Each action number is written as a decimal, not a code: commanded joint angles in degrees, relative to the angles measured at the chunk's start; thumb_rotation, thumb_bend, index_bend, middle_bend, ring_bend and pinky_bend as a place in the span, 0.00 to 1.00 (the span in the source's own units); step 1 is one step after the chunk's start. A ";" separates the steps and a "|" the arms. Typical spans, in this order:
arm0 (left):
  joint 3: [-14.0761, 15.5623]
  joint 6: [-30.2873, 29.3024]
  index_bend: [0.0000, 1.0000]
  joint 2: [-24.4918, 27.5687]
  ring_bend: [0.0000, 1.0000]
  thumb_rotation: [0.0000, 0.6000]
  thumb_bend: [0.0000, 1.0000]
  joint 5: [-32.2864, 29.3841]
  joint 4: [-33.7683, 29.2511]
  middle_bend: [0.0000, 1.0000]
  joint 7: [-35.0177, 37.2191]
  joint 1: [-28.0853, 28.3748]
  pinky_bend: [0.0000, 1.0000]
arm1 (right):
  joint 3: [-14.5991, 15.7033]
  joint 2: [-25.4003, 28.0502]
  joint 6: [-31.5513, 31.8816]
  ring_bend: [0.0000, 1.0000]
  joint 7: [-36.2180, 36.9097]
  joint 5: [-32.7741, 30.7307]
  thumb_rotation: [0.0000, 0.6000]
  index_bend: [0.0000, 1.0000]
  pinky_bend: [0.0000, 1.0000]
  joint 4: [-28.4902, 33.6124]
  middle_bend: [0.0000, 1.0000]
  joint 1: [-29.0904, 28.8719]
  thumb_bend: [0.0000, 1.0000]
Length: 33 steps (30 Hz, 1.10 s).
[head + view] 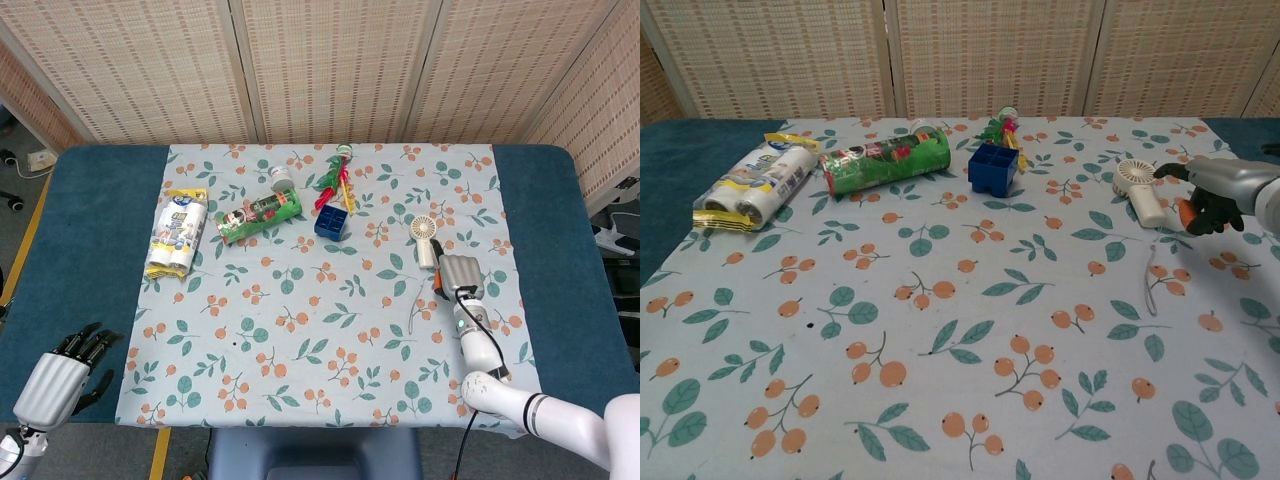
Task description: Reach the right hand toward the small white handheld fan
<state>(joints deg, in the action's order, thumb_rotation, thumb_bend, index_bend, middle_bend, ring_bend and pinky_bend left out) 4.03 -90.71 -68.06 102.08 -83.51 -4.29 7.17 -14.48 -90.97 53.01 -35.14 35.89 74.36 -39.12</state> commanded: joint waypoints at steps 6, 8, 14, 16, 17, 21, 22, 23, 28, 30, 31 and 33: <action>-0.04 0.01 0.23 0.03 0.18 1.00 0.42 -0.03 -0.04 0.26 0.12 -0.01 0.36 | 0.54 -1.08 -1.00 0.66 1.48 -0.38 1.00 0.05 0.69 -2.24 0.78 -0.93 0.73; -0.07 0.05 0.23 0.01 0.18 1.00 0.42 -0.05 0.06 0.26 0.18 0.03 0.36 | 0.65 -1.27 -1.05 0.66 1.76 -0.31 1.00 0.05 0.69 -2.61 0.78 -1.06 0.72; -0.06 -0.03 0.23 0.10 0.18 1.00 0.42 0.01 0.06 0.27 0.34 -0.01 0.36 | 1.12 -1.79 -1.43 0.66 2.39 -0.38 1.00 0.05 0.69 -3.73 0.78 -1.42 0.73; -0.07 0.06 0.23 0.11 0.18 1.00 0.42 -0.03 0.05 0.27 0.36 0.02 0.36 | 1.21 -1.93 -1.60 0.66 2.50 -0.51 1.00 0.05 0.69 -4.06 0.78 -1.54 0.73; -0.07 0.13 0.23 0.12 0.18 1.00 0.42 -0.06 0.04 0.27 0.37 0.04 0.36 | 1.24 -2.04 -1.69 0.66 2.59 -0.58 1.00 0.05 0.69 -4.28 0.78 -1.63 0.72; -0.05 0.09 0.23 0.14 0.18 1.00 0.42 0.00 -0.02 0.27 0.35 0.02 0.36 | 1.36 -2.34 -2.06 0.66 2.86 -0.81 1.00 0.05 0.69 -4.93 0.78 -1.89 0.73; -0.05 0.10 0.23 0.14 0.18 1.00 0.42 -0.02 0.00 0.27 0.35 0.01 0.36 | 1.39 -2.41 -2.13 0.66 2.92 -0.86 1.00 0.05 0.69 -5.08 0.78 -1.94 0.72; -0.06 0.10 0.23 0.13 0.18 1.00 0.42 -0.03 0.02 0.27 0.36 0.01 0.36 | 1.43 -2.46 -2.19 0.66 2.98 -0.89 1.00 0.05 0.69 -5.20 0.78 -1.97 0.72; -0.11 0.13 0.23 0.14 0.18 1.00 0.42 -0.12 0.03 0.27 0.42 0.01 0.36 | 1.75 -2.73 -2.46 0.66 3.31 -0.81 1.00 0.06 0.69 -5.86 0.78 -2.10 0.73; -0.11 0.08 0.23 0.15 0.18 1.00 0.42 -0.09 -0.03 0.27 0.37 -0.02 0.36 | 1.83 -2.81 -2.57 0.66 3.43 -0.82 1.00 0.06 0.69 -6.04 0.78 -2.16 0.73; -0.11 0.11 0.23 0.14 0.18 1.00 0.42 -0.10 -0.05 0.27 0.36 0.00 0.36 | 1.85 -2.85 -2.58 0.66 3.48 -0.80 1.00 0.06 0.69 -6.11 0.78 -2.19 0.73; -0.16 0.20 0.23 0.12 0.18 1.00 0.42 -0.14 -0.07 0.27 0.35 0.06 0.36 | 1.89 -2.94 -2.48 0.66 3.64 -0.61 1.00 0.06 0.69 -6.23 0.78 -2.24 0.73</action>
<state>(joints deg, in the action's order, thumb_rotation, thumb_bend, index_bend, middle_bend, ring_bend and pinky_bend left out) 3.86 -90.50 -67.94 101.93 -83.57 -3.94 7.23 -12.61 -93.88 50.49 -31.54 35.23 68.16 -41.34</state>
